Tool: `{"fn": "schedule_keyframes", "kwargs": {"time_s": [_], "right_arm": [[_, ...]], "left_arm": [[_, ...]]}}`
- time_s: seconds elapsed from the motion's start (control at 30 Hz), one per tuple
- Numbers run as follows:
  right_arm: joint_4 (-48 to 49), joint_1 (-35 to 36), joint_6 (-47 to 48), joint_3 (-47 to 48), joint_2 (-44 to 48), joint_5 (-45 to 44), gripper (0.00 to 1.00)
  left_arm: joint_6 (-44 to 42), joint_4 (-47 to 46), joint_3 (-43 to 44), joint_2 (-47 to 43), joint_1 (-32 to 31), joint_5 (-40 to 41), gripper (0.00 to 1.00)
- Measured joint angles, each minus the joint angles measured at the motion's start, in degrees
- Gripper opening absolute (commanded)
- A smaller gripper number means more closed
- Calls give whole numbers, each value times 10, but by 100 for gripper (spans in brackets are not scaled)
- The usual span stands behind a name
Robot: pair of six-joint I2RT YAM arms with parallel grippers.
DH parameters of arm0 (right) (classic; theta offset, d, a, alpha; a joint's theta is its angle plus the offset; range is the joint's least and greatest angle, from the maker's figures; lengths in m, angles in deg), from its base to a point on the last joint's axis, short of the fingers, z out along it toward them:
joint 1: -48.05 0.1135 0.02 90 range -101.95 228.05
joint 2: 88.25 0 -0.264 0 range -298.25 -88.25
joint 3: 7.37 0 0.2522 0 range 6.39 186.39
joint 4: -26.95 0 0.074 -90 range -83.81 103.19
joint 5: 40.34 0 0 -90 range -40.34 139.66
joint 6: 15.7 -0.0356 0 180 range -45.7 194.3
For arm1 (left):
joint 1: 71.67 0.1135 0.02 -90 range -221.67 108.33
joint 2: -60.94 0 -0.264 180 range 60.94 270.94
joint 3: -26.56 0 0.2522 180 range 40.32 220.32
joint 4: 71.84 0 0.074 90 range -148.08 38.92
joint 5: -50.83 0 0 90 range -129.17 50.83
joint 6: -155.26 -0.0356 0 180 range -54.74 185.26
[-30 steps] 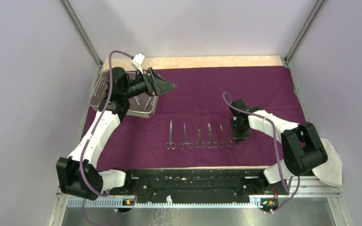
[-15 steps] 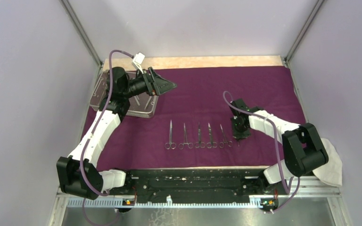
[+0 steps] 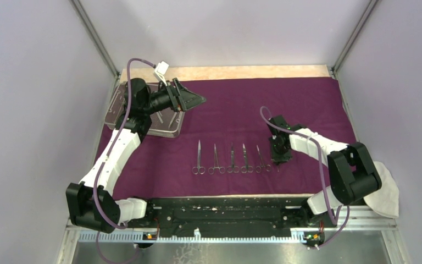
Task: Open and lay out the surgical kit
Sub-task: Place the medical item in the surgical kit, then pick up the medical item from the container.
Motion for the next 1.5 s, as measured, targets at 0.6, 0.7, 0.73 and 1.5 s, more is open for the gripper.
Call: {"fn": "schedule_keyframes", "kwargs": {"time_s": [0.6,0.7,0.73,1.5], "right_arm": [[-96,-29,8,113,165,18,62],[-91,-36,21,120,175,29,63],[-83,-38,25,121,174,34,63],[-57,-91,101,214,-26,137,61]], "left_arm": [[-76,186,61,46,0,196,87],[-110,289,134,99,1,322,81],[-120,309,151,116,1,357,78],[-145,455,346,431,164,531,70]]}}
